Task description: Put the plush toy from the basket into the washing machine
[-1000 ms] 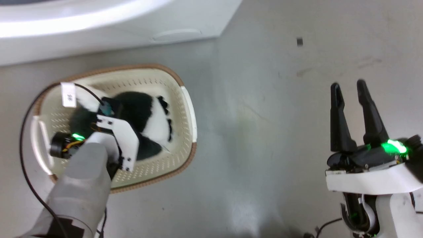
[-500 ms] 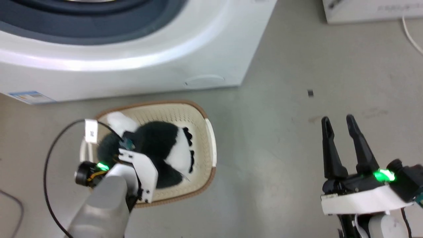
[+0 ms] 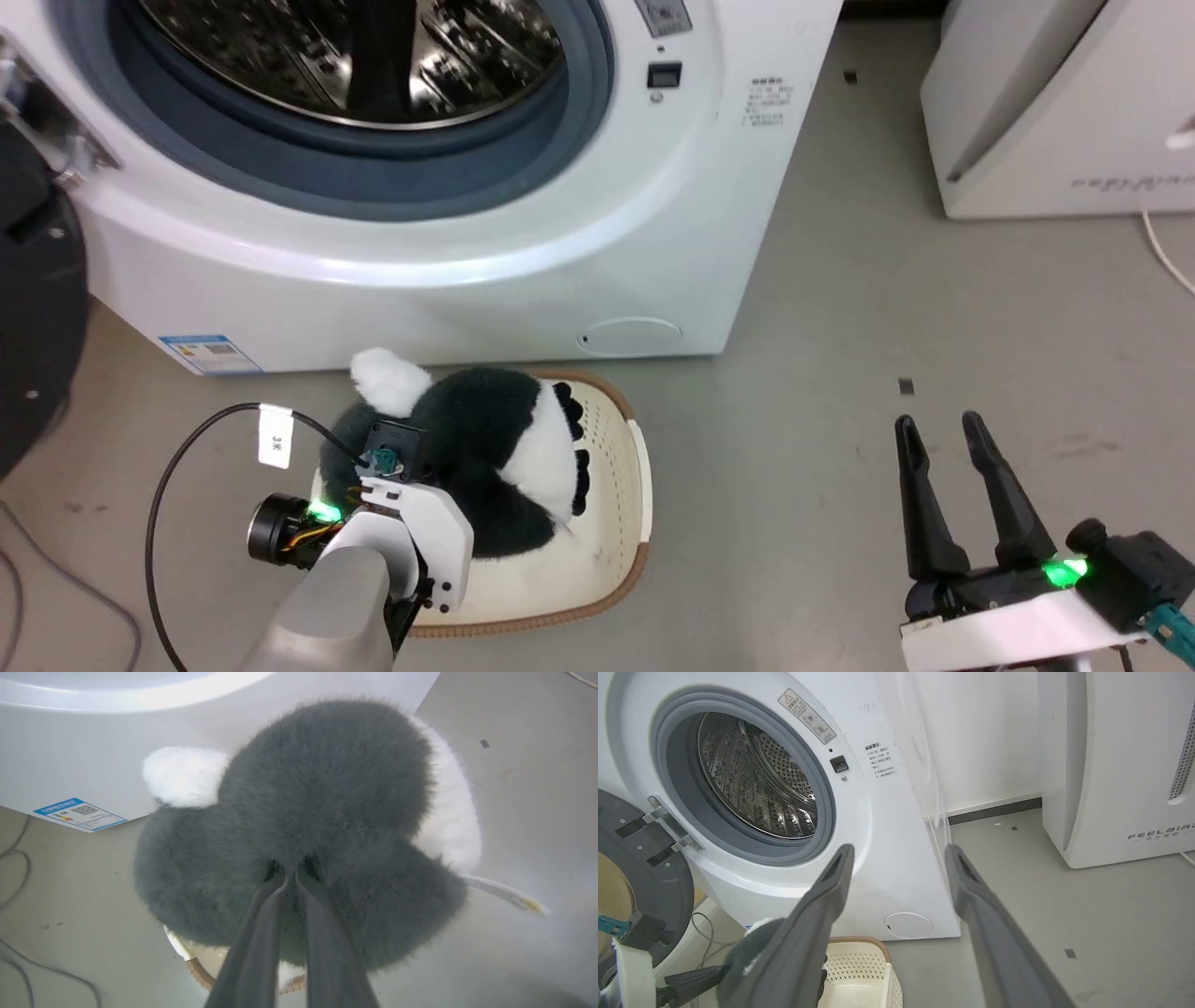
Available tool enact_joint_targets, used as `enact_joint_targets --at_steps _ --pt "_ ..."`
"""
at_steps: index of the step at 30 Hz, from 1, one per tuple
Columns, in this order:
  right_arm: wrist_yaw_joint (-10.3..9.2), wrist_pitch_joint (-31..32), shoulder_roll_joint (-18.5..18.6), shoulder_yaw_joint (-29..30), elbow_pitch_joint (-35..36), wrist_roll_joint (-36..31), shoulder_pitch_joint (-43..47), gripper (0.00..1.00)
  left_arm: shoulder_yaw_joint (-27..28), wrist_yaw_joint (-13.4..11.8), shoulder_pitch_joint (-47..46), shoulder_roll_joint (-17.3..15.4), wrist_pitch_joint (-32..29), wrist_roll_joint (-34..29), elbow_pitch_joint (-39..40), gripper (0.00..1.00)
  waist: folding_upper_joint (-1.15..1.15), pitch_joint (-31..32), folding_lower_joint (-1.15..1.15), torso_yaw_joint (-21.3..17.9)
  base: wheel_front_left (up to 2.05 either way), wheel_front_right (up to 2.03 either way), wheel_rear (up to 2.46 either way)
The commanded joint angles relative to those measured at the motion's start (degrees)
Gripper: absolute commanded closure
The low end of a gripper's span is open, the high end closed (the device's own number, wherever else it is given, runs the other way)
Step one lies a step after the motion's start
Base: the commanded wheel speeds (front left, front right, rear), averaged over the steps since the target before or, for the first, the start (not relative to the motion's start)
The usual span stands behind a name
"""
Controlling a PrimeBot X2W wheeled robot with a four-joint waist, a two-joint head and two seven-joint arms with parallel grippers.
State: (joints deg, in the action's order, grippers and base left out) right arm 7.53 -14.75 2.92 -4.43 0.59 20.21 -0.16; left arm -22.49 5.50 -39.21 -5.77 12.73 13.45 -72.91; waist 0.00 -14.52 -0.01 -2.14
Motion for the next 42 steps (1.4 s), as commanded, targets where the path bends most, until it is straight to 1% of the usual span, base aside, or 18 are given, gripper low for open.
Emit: enact_joint_targets --at_steps 1,10,21,29,34,38,42 --pt "-0.04 -0.25 -0.04 -0.10 -0.17 0.22 1.12 0.00 -0.04 -0.45 0.83 0.28 0.93 0.32 0.92 1.00 0.00 1.75 0.01 0.81 0.00 0.00 0.00" --pt "-0.04 -0.25 -0.04 -0.03 -0.58 0.30 3.08 0.00 0.38 -2.67 1.52 -0.45 2.19 0.61 6.67 1.00 0.00 4.31 0.01 1.61 0.00 0.00 0.00" --pt "-0.04 -0.25 -0.04 -0.07 -0.54 0.50 3.74 0.00 2.44 -5.51 3.30 -3.46 2.26 0.60 20.45 1.00 0.00 5.05 0.01 1.97 0.00 0.00 0.00" --pt "-0.04 -0.25 -0.04 -0.39 -0.22 0.54 2.24 0.00 4.92 -7.34 1.04 -5.94 2.26 1.21 26.47 1.00 0.00 2.47 0.01 0.71 0.00 0.00 0.00" --pt "-0.04 -0.25 -0.04 -0.34 0.02 0.55 1.26 0.00 5.92 -8.06 -1.56 -7.43 2.27 1.17 29.09 1.00 0.00 0.20 0.01 -0.55 0.00 0.00 0.00" --pt "-0.04 -0.25 -0.04 -0.44 0.34 0.61 0.09 0.00 6.94 -8.98 -4.54 -8.38 2.19 1.46 30.50 1.00 0.00 -2.32 0.01 -1.57 0.00 0.00 0.00" --pt "-0.04 -0.25 -0.04 -0.62 0.73 0.91 -1.81 0.00 7.91 -9.43 -8.61 -10.06 1.60 1.66 31.19 1.00 0.00 -5.72 0.01 -3.01 0.00 0.00 0.00"
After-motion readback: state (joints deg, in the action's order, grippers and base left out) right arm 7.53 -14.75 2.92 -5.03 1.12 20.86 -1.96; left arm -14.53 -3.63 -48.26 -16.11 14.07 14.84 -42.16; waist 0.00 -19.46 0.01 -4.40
